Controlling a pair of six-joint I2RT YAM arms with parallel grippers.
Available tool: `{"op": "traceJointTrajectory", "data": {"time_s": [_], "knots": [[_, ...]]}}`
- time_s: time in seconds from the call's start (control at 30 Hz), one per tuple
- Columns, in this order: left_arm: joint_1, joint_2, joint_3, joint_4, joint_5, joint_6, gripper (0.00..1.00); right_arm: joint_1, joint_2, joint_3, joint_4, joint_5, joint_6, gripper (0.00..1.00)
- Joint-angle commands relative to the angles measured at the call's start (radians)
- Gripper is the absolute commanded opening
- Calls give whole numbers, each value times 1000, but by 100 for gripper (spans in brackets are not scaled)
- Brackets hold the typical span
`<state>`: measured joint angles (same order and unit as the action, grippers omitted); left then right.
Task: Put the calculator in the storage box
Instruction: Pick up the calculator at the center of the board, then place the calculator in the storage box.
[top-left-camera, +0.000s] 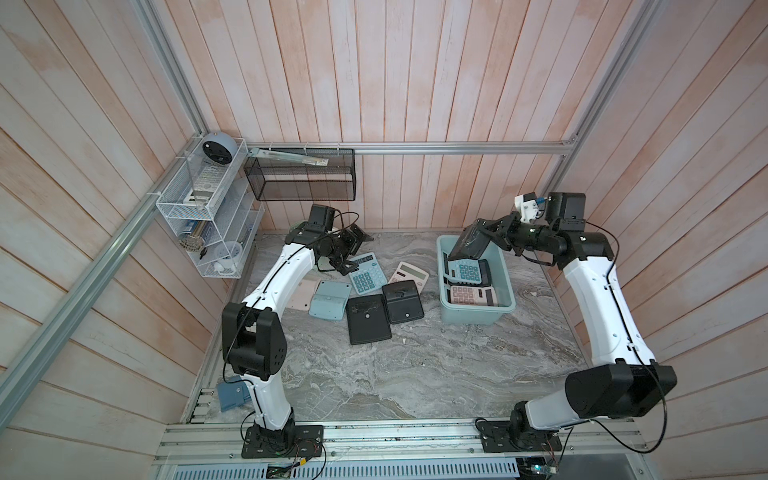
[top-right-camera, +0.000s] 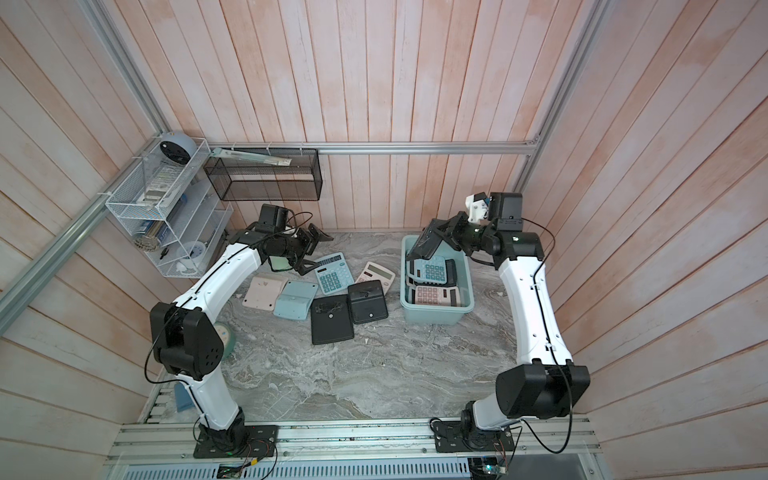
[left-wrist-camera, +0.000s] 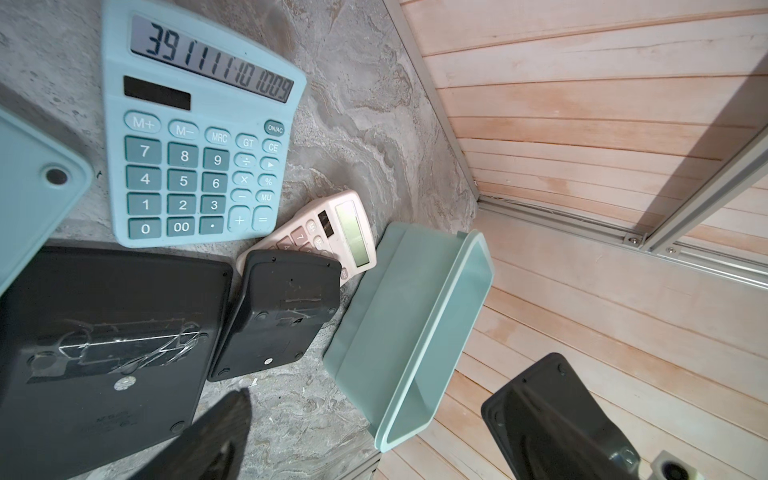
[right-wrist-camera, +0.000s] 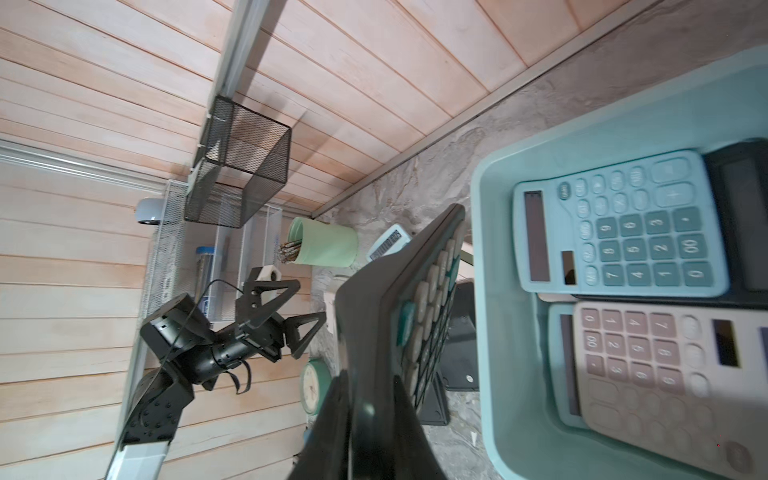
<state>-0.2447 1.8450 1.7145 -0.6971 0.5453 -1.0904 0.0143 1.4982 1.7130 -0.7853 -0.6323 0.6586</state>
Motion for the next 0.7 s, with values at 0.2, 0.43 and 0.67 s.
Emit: {"op": "traceJointTrajectory", "data": {"time_s": [0.2,0.43,0.67], "knots": [[-1,-22,-13,-48,0,56,100,39,80,184,-414,299,-254,0],[-2,-34,-43,-35,-9,44,100,137,240,339,-596,463,-338,0],[-5,-56,-91,-42,-22,52,100,232,487,641,-865,631,-373,0]]}}
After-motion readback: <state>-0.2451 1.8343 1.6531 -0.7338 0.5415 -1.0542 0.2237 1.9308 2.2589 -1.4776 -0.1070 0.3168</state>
